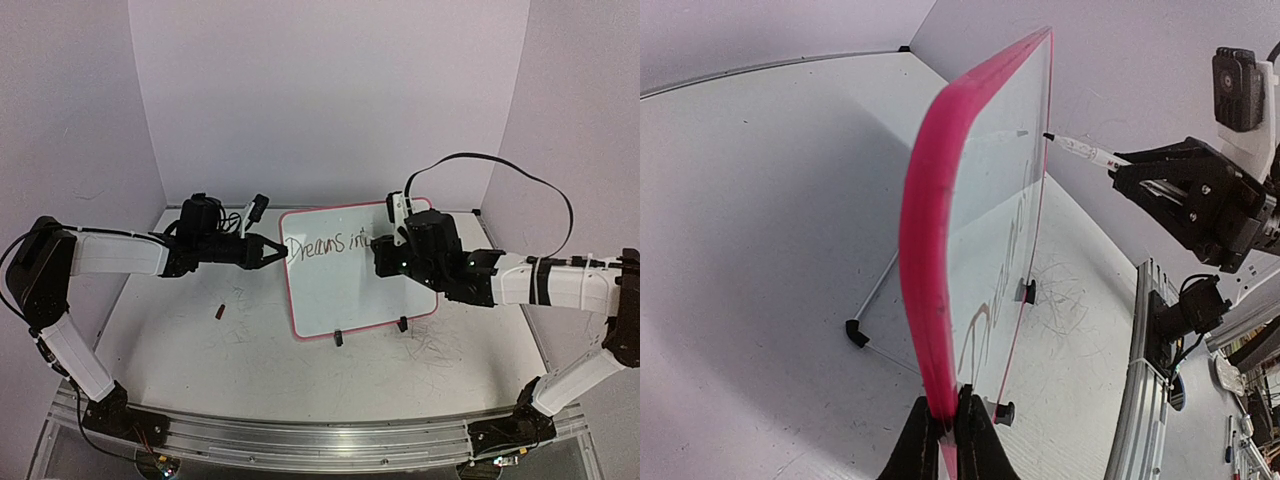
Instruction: Write a sentence on the whiteboard
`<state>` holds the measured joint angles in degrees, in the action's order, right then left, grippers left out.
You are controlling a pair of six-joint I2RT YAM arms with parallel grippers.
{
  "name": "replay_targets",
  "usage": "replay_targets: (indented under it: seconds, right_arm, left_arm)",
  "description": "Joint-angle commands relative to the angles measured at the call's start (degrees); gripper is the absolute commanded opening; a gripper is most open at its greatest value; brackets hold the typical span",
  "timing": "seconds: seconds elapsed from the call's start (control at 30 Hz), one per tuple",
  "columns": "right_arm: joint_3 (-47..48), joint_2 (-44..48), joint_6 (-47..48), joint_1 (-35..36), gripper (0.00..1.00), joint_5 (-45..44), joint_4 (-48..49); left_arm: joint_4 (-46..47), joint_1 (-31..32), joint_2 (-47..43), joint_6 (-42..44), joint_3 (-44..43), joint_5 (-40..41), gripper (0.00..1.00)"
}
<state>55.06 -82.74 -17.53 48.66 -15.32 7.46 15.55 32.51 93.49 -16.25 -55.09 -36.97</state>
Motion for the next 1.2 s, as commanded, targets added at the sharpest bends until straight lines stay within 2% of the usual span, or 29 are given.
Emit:
replay_targets:
  seconds: [0.0, 0.43, 0.67, 1.17]
  right_arm:
    - [2.7, -1.3, 0.6, -0.1, 0.0, -1.3, 1.3]
    - [2.9, -1.4, -1.2, -0.1, 0.0, -7.0, -2.7]
    - [-1.4, 4.1, 0.3, -0.2, 0.0, -2.4, 1.0]
    - [-1.5, 2.1, -0.6, -1.3, 0.0, -1.9, 0.4]
  left_arm:
    - [-2.0, 1.8, -1.1, 3.1, -1.6, -0.6, 0.0]
    - [-2.2, 1.9, -0.8, 3.2, -1.9, -0.7, 0.0]
    - [-2.3, 1.9, -0.5, 3.2, -2.0, -0.7, 0.0]
    - [-2.4, 1.9, -0.9, 3.2, -1.9, -0.6, 0.0]
